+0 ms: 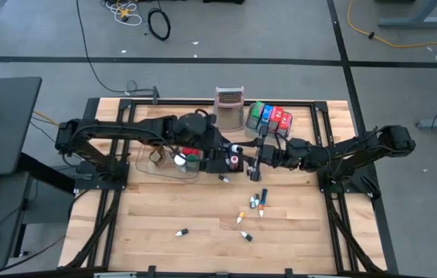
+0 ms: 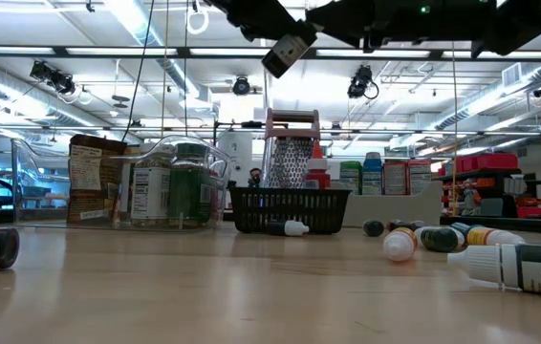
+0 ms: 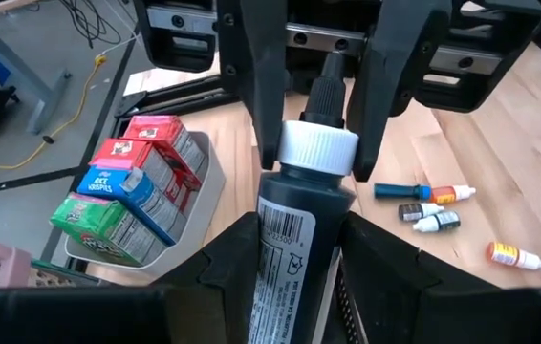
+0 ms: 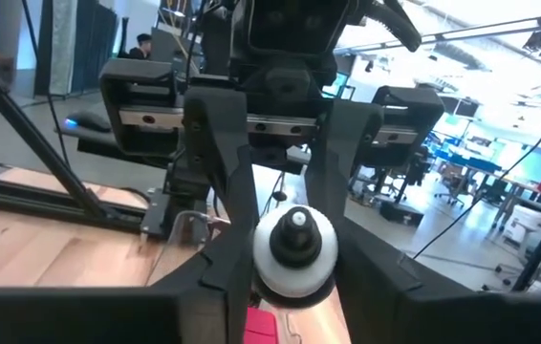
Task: Pick & Place Kitchen Items
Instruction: Adjust the black food coloring in the black bin
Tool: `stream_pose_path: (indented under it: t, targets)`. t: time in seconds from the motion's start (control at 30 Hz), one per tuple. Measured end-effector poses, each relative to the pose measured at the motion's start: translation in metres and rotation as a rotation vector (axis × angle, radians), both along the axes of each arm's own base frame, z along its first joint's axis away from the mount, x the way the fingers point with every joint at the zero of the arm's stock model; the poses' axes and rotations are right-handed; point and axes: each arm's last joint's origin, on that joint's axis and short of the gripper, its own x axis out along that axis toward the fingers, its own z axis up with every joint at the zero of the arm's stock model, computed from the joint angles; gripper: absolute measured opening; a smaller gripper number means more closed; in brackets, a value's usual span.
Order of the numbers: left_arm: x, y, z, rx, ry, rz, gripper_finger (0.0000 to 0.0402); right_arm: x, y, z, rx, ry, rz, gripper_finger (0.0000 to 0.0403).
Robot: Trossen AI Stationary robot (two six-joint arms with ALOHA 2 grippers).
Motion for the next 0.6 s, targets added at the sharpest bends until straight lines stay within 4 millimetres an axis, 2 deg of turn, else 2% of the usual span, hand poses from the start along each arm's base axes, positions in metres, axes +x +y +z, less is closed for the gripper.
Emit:
stream_pose_path:
  t: [0.37,0.6]
  targets:
    - [0.0001,0.0002,0.0,-0.011,-0.003,0.013,0.0153,0.0,-0.0001,0.0004,0.01,-0.006,-0.001,0.0129]
    - [0.0006,0.0004,0.0014,-0.035,-0.018,0.045,0.0198,0.001,-0.0001,-0.0048,0.029,0.045,0.002,0.013]
